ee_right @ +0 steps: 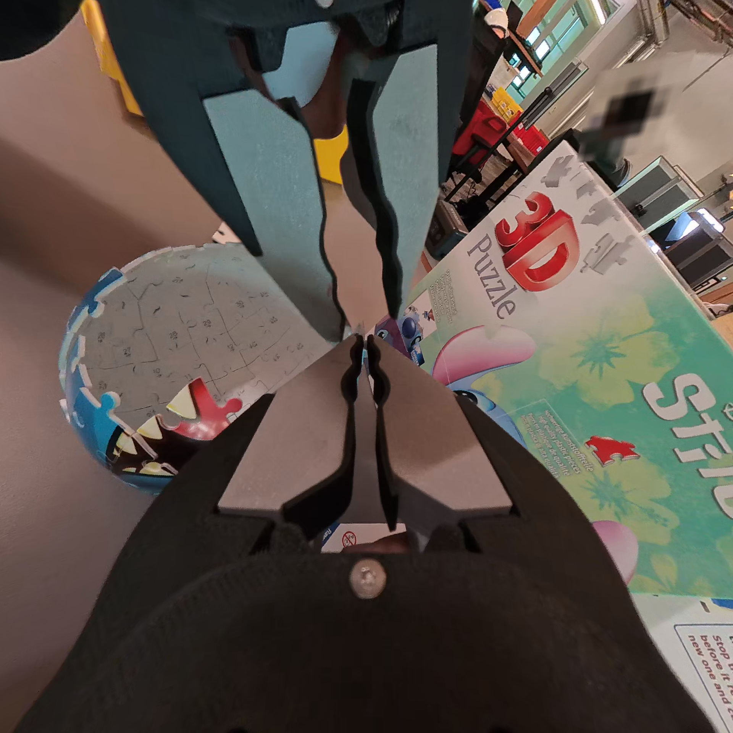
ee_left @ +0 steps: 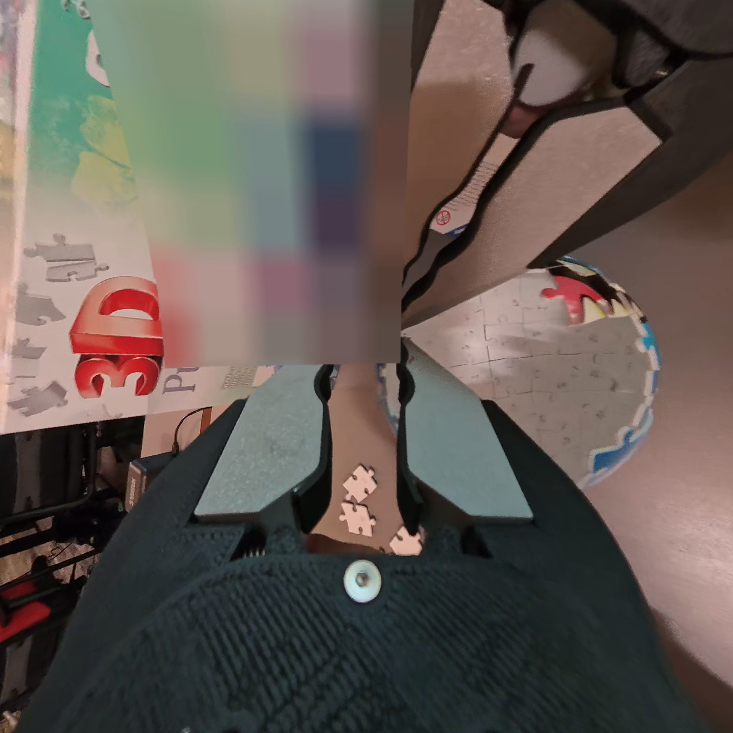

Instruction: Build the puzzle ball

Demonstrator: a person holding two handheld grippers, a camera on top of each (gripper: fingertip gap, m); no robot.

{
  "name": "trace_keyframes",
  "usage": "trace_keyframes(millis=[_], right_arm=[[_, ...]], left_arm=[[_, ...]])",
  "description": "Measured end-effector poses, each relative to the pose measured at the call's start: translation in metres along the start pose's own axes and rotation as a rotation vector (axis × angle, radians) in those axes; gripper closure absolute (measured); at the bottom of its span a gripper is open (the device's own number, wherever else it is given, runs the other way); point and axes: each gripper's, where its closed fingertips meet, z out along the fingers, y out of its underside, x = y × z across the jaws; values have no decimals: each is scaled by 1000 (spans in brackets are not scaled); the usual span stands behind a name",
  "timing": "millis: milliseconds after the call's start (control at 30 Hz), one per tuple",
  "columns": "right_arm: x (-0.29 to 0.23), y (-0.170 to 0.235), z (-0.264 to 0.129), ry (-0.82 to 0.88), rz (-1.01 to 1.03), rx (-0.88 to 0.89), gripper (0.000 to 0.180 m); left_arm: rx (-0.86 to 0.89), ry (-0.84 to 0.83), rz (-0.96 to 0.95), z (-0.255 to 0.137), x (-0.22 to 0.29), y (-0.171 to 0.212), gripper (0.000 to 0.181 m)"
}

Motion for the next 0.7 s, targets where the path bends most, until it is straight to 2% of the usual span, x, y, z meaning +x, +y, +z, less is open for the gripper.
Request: trace_keyframes(millis=[200, 467, 700], right_arm=[[1, 1, 0, -2, 2, 4, 180], [-3, -3, -1, -23, -16, 53, 180], [-2, -1, -2, -25, -34, 65, 180]], left_arm=[[101, 78, -105, -18, -8, -10, 153], [-50, 48, -29, 5, 1, 4, 151], [-86, 33, 45, 9, 10, 3, 172]])
